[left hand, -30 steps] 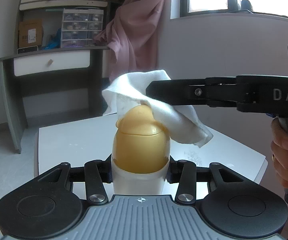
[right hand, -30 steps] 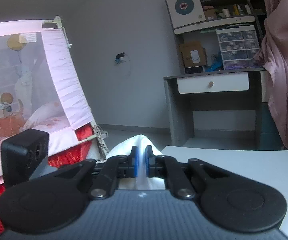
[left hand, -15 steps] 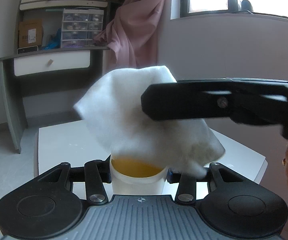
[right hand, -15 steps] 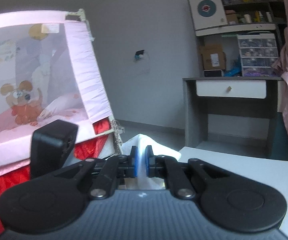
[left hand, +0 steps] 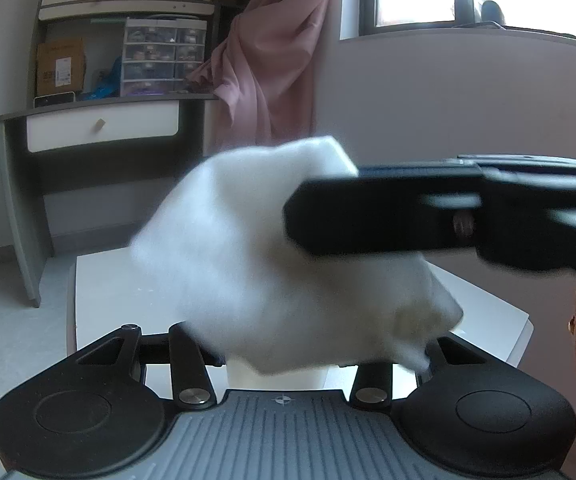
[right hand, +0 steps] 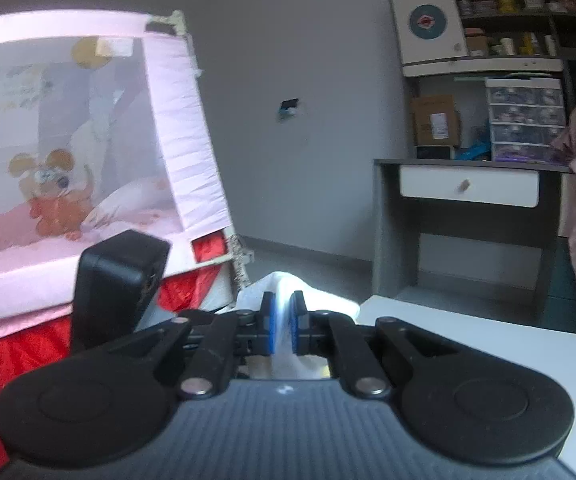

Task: Clean container
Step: 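Cover the cap top with the tissue and rub it with the right gripper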

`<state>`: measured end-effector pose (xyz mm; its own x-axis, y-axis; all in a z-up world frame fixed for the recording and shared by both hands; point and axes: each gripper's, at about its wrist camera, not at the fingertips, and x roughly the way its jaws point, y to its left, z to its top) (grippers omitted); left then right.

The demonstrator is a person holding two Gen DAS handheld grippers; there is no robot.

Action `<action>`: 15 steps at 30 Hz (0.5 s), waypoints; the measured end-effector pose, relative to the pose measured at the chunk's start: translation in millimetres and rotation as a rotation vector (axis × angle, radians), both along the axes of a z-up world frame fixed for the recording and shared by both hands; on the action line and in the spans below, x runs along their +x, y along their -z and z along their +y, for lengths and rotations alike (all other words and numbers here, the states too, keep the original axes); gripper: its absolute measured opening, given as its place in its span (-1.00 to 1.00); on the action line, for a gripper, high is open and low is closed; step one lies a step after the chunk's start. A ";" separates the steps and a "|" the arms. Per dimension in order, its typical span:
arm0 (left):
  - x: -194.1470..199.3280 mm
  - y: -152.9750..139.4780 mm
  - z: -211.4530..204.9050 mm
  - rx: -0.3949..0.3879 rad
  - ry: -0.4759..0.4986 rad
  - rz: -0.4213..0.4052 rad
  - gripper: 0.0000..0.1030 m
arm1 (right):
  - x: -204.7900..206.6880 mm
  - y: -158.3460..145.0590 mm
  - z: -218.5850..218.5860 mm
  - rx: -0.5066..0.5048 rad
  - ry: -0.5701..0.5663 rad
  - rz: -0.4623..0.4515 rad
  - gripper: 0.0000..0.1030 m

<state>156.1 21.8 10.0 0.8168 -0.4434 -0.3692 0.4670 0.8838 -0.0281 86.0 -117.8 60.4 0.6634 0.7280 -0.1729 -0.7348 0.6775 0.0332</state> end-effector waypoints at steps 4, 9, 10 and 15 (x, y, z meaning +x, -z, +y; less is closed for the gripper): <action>-0.5 0.6 0.6 0.001 0.001 -0.001 -0.12 | 4.4 -0.5 -5.0 0.019 0.035 0.010 -0.86; 4.1 0.9 -2.4 0.003 0.001 0.000 -0.12 | 13.0 3.3 -10.5 0.049 0.071 0.023 -0.86; 5.2 1.0 -3.1 0.003 0.001 0.000 -0.12 | 14.1 3.8 -11.7 0.055 0.074 0.029 -0.86; 1.5 0.7 0.6 0.002 0.002 0.002 -0.12 | 19.3 6.4 -16.3 0.072 0.098 0.048 -0.86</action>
<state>157.6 22.5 9.3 0.8149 -0.4446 -0.3718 0.4691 0.8827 -0.0275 105.3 -134.1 54.0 0.7238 0.6721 -0.1563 -0.6619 0.7403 0.1177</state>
